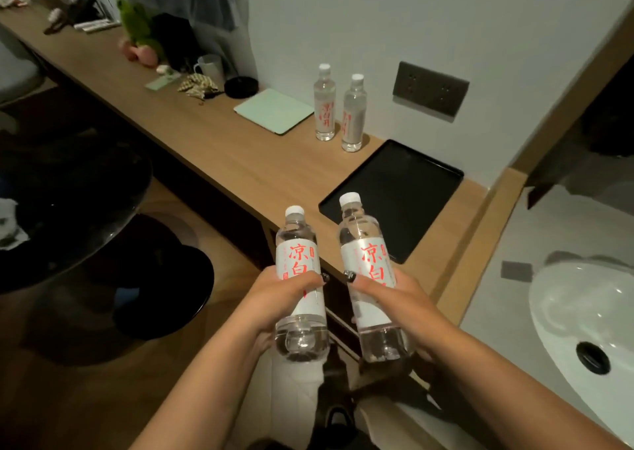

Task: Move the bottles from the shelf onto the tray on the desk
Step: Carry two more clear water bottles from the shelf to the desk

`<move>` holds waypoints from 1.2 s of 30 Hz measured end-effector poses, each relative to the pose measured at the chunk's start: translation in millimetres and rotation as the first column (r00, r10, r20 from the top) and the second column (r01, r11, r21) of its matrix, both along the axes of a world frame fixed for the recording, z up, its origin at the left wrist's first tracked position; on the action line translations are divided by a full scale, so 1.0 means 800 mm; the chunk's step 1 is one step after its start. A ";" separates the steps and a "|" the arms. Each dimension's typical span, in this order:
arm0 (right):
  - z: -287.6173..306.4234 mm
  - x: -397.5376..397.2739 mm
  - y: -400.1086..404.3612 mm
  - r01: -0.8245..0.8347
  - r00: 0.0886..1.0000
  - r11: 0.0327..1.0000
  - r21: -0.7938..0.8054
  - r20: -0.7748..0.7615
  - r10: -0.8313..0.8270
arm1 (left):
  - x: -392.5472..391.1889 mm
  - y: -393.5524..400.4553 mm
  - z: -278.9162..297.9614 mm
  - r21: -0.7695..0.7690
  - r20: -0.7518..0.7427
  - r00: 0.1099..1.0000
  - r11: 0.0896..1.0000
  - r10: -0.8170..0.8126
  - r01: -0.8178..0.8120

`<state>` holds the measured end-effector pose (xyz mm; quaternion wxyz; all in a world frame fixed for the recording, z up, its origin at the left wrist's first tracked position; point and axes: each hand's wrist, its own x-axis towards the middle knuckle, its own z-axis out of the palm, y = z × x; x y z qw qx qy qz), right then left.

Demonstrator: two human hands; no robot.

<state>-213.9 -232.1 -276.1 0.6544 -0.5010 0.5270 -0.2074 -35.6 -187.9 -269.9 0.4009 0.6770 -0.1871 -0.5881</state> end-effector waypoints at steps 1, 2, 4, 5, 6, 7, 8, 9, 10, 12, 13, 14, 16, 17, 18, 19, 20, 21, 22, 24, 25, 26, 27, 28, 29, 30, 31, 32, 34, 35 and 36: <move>0.000 0.010 -0.014 0.017 1.000 1.000 0.000 0.002 -0.017 | 0.011 -0.013 0.000 0.002 -0.020 1.000 1.000 0.006 -0.006; -0.001 0.021 -0.028 0.031 1.000 1.000 0.000 -0.002 -0.031 | 0.022 -0.026 0.000 0.003 -0.037 0.999 1.000 0.003 -0.003; -0.003 0.042 -0.052 0.038 0.999 0.999 -0.004 -0.019 -0.038 | 0.044 -0.053 0.000 -0.002 -0.051 0.999 1.000 -0.011 0.011; -0.005 0.053 -0.064 0.041 0.999 0.999 -0.002 -0.033 -0.041 | 0.056 -0.067 -0.001 -0.005 -0.056 0.998 1.000 -0.021 0.020; -0.007 0.064 -0.076 0.048 0.998 0.999 0.001 -0.045 -0.048 | 0.069 -0.082 -0.004 -0.009 -0.059 0.998 1.000 -0.029 0.029; -0.009 0.074 -0.088 0.058 0.997 0.998 0.004 -0.053 -0.058 | 0.081 -0.098 -0.006 -0.017 -0.058 0.997 0.999 -0.047 0.046; -0.012 0.085 -0.099 0.074 0.996 0.997 0.008 -0.056 -0.074 | 0.094 -0.113 -0.008 -0.023 -0.052 0.997 0.998 -0.062 0.061; -0.014 0.096 -0.109 0.095 0.994 0.995 0.012 -0.053 -0.094 | 0.106 -0.129 -0.009 -0.030 -0.043 0.996 0.997 -0.078 0.077; -0.018 0.108 -0.119 0.118 0.992 0.993 0.019 -0.045 -0.117 | 0.117 -0.144 -0.009 -0.032 -0.037 0.995 0.996 -0.090 0.089; -0.023 0.131 -0.138 0.169 0.985 0.985 0.041 -0.025 -0.168 | 0.140 -0.172 -0.008 -0.030 -0.023 0.994 0.994 -0.107 0.107; -0.025 0.142 -0.146 0.196 0.981 0.979 0.054 -0.016 -0.196 | 0.150 -0.186 -0.008 -0.034 -0.018 0.993 0.992 -0.121 0.120; -0.027 0.153 -0.155 0.226 0.974 0.972 0.060 -0.011 -0.226 | 0.159 -0.199 -0.008 -0.045 -0.018 0.991 0.990 -0.132 0.131; -0.031 0.171 -0.170 0.285 0.958 0.956 0.064 -0.001 -0.286 | 0.175 -0.224 -0.008 -0.063 -0.026 0.991 0.989 -0.134 0.132; -0.032 0.177 -0.177 0.313 0.950 0.948 0.066 0.005 -0.314 | 0.180 -0.235 -0.007 -0.066 -0.024 0.991 0.990 -0.128 0.126; -0.033 0.182 -0.184 0.337 0.941 0.939 0.066 0.005 -0.338 | 0.186 -0.247 -0.008 -0.065 -0.023 0.992 0.990 -0.126 0.125; -0.034 0.186 -0.191 0.357 0.934 0.932 0.063 -0.002 -0.358 | 0.189 -0.260 -0.009 -0.057 -0.029 0.992 0.991 -0.123 0.121; -0.035 0.189 -0.199 0.371 0.929 0.927 0.059 -0.006 -0.371 | 0.192 -0.273 -0.009 -0.046 -0.043 0.992 0.992 -0.120 0.118; -0.035 0.190 -0.208 0.380 0.925 0.923 0.058 -0.004 -0.380 | 0.194 -0.287 -0.012 -0.036 -0.054 0.991 0.993 -0.118 0.117; -0.034 0.191 -0.219 0.387 0.922 0.920 0.059 -0.004 -0.387 | 0.195 -0.301 -0.014 -0.028 -0.064 0.990 0.992 -0.123 0.121; -0.033 0.190 -0.244 0.388 0.922 0.920 0.052 -0.017 -0.387 | 0.195 -0.327 -0.016 -0.021 -0.079 0.988 0.991 -0.130 0.129; -0.031 0.188 -0.257 0.385 0.923 0.922 0.047 -0.023 -0.384 | 0.195 -0.341 -0.016 -0.025 -0.085 0.987 0.990 -0.138 0.136; -0.029 0.187 -0.268 0.386 0.922 0.921 0.044 -0.027 -0.385 | 0.193 -0.353 -0.015 -0.030 -0.085 0.986 0.989 -0.146 0.144; -0.026 0.186 -0.279 0.388 0.922 0.921 0.035 -0.028 -0.387 | 0.192 -0.364 -0.014 -0.039 -0.081 0.984 0.987 -0.157 0.154; -0.024 0.186 -0.289 0.392 0.920 0.920 0.022 -0.030 -0.392 | 0.192 -0.376 -0.014 -0.046 -0.066 0.984 0.986 -0.164 0.161; -0.022 0.185 -0.299 0.400 0.916 0.917 0.005 -0.043 -0.399 | 0.191 -0.388 -0.014 -0.054 -0.049 0.984 0.984 -0.173 0.170; -0.018 0.186 -0.309 0.412 0.909 0.911 -0.017 -0.060 -0.413 | 0.191 -0.399 -0.014 -0.062 -0.028 0.983 0.982 -0.180 0.178; -0.015 0.185 -0.319 0.425 0.901 0.904 -0.040 -0.075 -0.427 | 0.190 -0.410 -0.013 -0.077 -0.008 0.983 0.980 -0.184 0.182; -0.013 0.186 -0.329 0.436 0.894 0.898 -0.056 -0.092 -0.439 | 0.190 -0.421 -0.013 -0.094 0.009 0.982 0.978 -0.188 0.188; -0.014 0.189 -0.348 0.455 0.879 0.888 -0.069 -0.127 -0.460 | 0.193 -0.443 -0.017 -0.120 0.061 0.975 0.968 -0.214 0.220; -0.015 0.192 -0.357 0.467 0.870 0.881 -0.075 -0.140 -0.473 | 0.195 -0.454 -0.020 -0.129 0.090 0.968 0.961 -0.236 0.246; -0.016 0.196 -0.366 0.483 0.858 0.872 -0.082 -0.152 -0.490 | 0.198 -0.465 -0.023 -0.142 0.111 0.959 0.952 -0.259 0.273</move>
